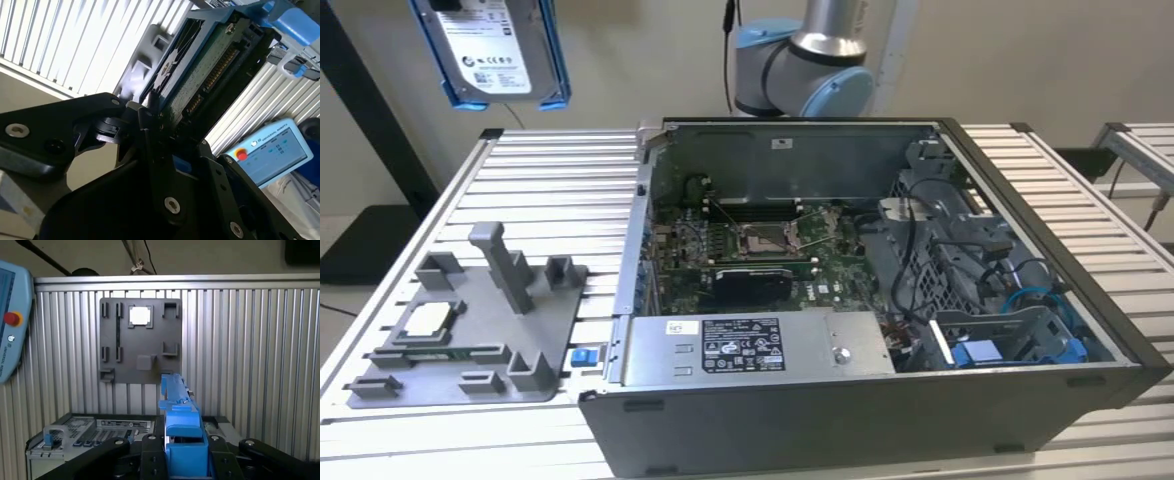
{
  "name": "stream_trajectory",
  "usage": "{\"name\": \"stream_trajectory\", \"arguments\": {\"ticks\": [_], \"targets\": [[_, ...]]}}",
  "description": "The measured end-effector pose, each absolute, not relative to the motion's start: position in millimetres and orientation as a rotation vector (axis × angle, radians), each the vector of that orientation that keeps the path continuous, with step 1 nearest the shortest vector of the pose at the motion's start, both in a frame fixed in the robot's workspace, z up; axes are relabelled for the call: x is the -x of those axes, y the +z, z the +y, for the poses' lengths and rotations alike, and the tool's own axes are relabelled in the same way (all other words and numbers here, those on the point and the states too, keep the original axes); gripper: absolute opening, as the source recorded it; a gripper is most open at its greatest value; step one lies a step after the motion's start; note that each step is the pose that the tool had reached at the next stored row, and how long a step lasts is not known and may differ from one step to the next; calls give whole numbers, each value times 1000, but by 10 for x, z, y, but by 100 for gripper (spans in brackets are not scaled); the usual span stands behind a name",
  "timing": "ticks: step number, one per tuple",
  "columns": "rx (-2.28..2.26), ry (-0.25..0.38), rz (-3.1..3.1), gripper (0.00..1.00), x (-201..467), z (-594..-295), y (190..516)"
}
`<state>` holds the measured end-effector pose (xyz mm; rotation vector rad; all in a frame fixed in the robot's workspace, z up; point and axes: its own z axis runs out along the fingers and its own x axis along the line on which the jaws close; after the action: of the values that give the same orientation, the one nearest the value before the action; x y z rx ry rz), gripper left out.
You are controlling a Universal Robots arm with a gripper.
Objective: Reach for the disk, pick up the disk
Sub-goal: 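Pick up the disk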
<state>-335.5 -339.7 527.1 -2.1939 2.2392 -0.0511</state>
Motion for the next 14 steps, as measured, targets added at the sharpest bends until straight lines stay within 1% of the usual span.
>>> {"name": "stream_trajectory", "arguments": {"ticks": [14], "targets": [[2194,-51,2239,0,2906,-3397,5272]]}}
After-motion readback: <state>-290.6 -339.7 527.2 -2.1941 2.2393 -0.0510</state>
